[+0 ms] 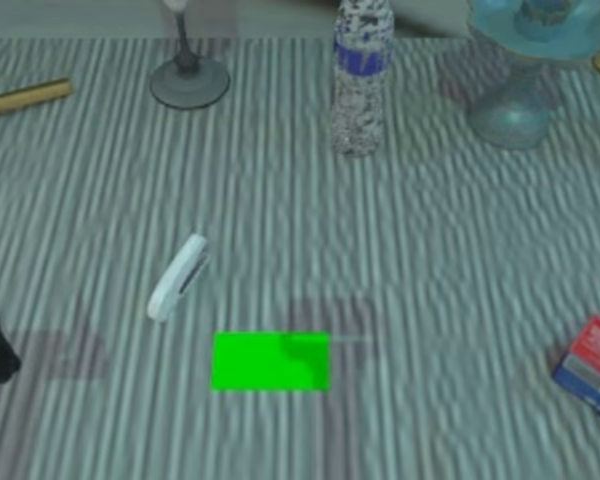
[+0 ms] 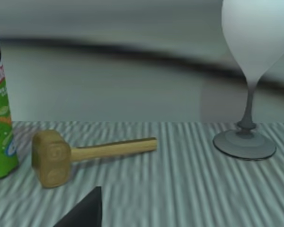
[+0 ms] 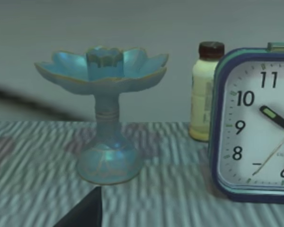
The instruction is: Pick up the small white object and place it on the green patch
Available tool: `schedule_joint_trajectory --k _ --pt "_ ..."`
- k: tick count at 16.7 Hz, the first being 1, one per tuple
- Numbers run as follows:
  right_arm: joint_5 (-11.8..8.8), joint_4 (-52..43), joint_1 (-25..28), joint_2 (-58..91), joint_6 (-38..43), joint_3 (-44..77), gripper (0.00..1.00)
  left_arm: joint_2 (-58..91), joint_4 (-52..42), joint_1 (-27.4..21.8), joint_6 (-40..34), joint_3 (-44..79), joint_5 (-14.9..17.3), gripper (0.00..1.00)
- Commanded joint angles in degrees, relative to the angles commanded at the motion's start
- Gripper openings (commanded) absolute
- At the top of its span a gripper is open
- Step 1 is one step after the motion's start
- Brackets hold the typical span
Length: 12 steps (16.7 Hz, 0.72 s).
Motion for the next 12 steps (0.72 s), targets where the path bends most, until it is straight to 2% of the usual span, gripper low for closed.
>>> schedule_joint_trajectory --k 6,12 --pt "0.00 0.00 0.00 0.00 0.00 0.00 1.00 5.82 -4.42 -1.43 0.21 5.91 0.12 1.00" --pt "0.00 0.00 0.00 0.00 0.00 0.00 1.00 32.25 -21.48 -6.26 1.19 30.92 0.02 1.00"
